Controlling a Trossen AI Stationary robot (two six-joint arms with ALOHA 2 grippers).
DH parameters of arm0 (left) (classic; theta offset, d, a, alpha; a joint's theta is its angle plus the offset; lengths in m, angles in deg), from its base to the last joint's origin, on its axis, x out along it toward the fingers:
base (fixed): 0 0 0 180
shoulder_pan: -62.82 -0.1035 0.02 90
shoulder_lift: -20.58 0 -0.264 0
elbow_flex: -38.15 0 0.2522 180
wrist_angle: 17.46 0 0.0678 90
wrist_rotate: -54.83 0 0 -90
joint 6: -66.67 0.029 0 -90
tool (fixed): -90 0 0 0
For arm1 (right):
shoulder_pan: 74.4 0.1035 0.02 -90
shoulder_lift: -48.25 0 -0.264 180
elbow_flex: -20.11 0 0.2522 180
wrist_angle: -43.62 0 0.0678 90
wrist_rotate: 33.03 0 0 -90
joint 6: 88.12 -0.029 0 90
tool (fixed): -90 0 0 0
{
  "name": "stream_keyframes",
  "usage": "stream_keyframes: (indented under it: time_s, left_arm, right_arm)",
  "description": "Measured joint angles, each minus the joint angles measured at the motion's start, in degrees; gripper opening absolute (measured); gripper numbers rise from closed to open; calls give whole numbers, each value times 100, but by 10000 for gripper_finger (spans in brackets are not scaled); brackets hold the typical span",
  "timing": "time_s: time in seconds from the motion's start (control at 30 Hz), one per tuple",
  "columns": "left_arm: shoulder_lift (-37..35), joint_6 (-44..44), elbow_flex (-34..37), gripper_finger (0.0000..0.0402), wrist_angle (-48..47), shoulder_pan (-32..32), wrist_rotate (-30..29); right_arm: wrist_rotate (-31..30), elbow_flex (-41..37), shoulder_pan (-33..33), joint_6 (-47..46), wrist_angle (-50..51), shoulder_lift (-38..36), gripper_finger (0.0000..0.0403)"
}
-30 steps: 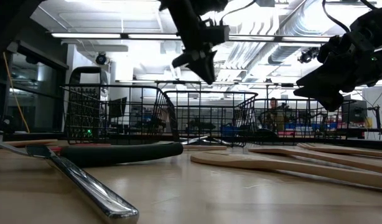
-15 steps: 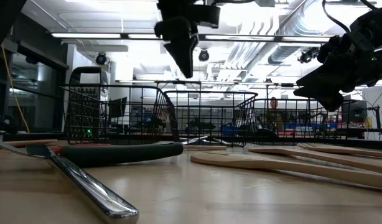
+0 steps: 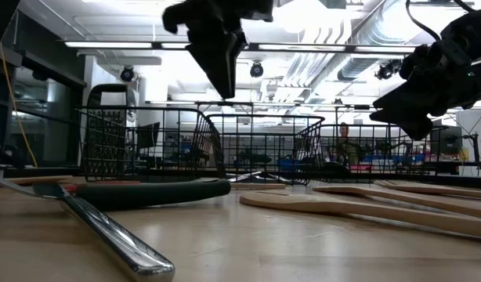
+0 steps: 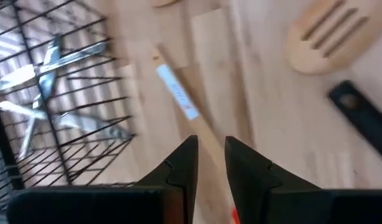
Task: Pick & Place Kitchen Items
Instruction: Put the silver knife into the middle wire basket
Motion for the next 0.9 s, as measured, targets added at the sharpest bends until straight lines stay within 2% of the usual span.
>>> stream_keyframes:
  time_s: [0.27, 0.4, 0.53, 0.67, 0.9]
  left_arm:
    - [-37, 18, 0, 77, -31, 871, 179]
    - [-37, 341, 11, 77, 0, 1297, 178]
    - [-45, 610, 365, 80, 278, 1635, 361]
    - [-45, 837, 787, 108, 706, 1894, 723]
    - [-37, 904, 1365, 178, 1400, 2142, 930]
  right_arm:
    - [0, -1, -1, 0, 1, 0, 151]
    - [1, 0, -1, 1, 0, 0, 151]
    - [0, -1, -1, 0, 0, 0, 151]
    - [1, 1, 1, 0, 0, 0, 151]
    - [0, 0, -1, 0, 1, 0, 151]
